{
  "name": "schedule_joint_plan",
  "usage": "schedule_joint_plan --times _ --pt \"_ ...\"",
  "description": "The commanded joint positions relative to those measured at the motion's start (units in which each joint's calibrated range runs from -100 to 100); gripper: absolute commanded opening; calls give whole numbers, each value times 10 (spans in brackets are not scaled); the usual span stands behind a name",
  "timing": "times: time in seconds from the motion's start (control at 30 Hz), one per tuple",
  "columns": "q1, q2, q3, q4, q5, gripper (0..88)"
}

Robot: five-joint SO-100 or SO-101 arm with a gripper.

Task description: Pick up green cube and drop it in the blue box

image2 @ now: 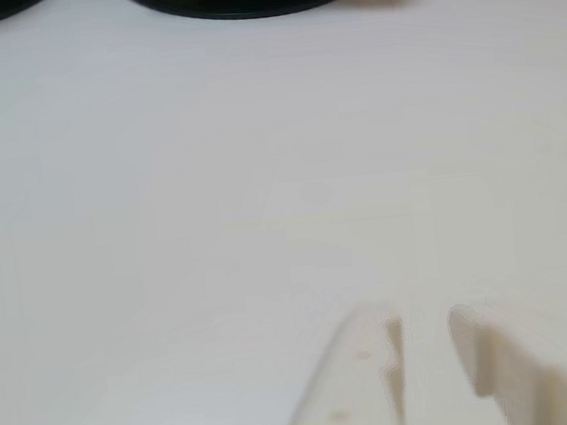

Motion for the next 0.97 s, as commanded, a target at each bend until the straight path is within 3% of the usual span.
schedule_joint_plan --times 0.0,0.27,0.93 --pt "-46 -11 4 -13 4 16" --pt "-87 -9 4 -13 2 16" --pt "-87 -6 4 -13 2 16"
